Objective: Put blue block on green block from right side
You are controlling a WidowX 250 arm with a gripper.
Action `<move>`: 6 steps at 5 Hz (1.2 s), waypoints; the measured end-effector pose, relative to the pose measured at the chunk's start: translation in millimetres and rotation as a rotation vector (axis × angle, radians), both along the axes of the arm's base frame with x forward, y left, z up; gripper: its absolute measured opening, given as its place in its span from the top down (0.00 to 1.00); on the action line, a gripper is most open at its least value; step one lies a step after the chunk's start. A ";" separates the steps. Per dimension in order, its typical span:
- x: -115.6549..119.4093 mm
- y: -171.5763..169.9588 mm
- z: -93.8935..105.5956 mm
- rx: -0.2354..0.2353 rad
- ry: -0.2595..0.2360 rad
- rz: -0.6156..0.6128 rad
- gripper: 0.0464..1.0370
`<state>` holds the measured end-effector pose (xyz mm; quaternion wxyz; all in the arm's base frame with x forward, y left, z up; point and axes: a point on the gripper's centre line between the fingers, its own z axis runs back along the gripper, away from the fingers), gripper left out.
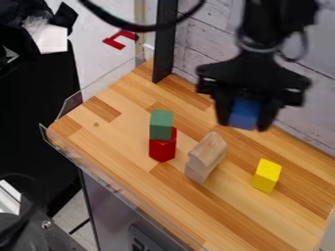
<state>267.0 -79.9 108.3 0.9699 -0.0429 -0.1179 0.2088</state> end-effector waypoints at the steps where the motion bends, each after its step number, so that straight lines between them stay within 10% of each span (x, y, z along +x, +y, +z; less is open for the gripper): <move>1: -3.6 26.2 -10.1 0.001 0.039 0.078 0.46; 4: -0.7 74.8 -13.9 -0.042 0.048 0.199 0.46; 6: -3.6 83.9 -26.7 -0.033 0.149 0.196 0.46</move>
